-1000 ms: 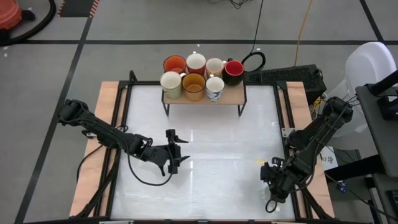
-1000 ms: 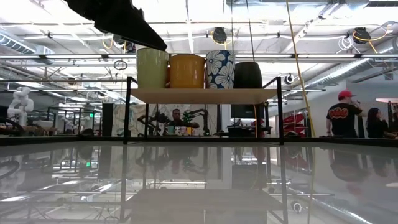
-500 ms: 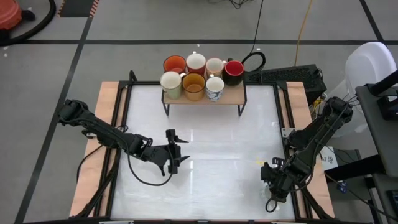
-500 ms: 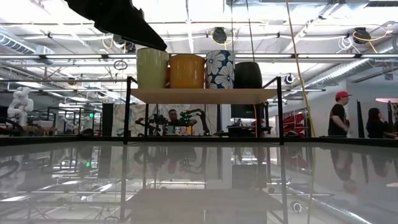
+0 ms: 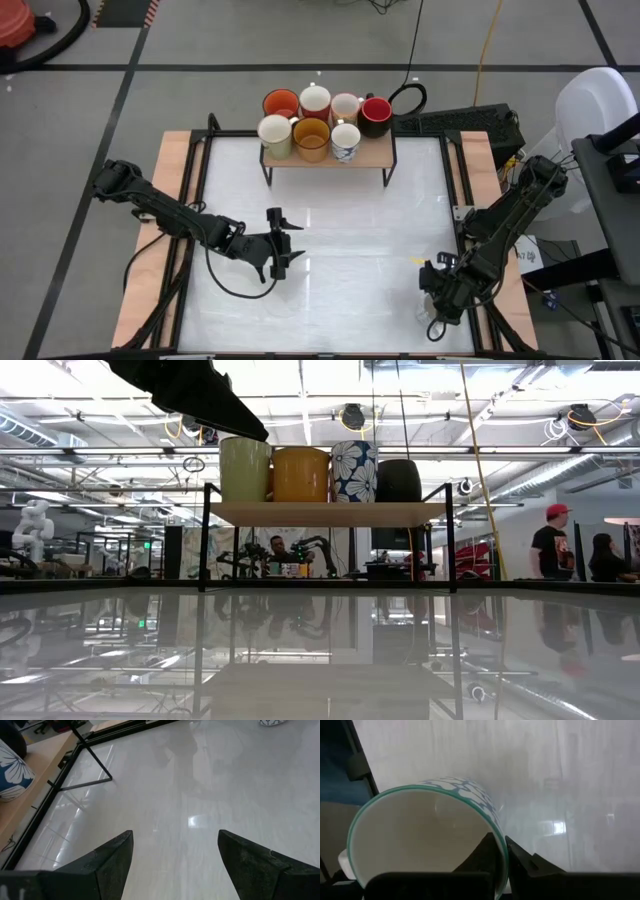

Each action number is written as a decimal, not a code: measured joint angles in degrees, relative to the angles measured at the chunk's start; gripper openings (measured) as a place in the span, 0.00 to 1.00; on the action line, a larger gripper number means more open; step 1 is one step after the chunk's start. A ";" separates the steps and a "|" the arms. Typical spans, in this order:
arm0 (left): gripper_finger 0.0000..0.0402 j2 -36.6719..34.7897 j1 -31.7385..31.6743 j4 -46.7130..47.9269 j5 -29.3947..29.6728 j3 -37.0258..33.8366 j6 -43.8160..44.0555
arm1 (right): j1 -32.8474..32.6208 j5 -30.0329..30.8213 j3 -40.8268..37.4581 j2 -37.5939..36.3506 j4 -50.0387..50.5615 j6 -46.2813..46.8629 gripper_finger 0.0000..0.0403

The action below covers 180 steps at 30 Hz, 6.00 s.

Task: Place coffee mugs
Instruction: Put the light blue patterned mug on the shelf

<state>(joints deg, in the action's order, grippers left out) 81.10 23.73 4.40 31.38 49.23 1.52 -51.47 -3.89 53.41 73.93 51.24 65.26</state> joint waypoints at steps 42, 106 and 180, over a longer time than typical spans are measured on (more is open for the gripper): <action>0.73 0.00 -0.94 -6.49 0.00 -0.01 1.15 | 11.21 39.85 11.10 0.04 0.36 -61.40 0.01; 0.98 11.13 -6.58 -29.90 -1.57 0.00 -14.52 | 21.52 39.82 -0.11 -0.02 -41.09 -135.74 0.02; 0.98 21.05 -11.58 -42.21 -28.96 0.09 -0.10 | 24.47 30.57 -0.13 0.04 -46.24 -137.19 0.02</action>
<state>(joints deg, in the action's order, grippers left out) 102.15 12.15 -37.80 2.42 49.32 1.42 -27.00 26.68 53.28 73.97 5.00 -71.94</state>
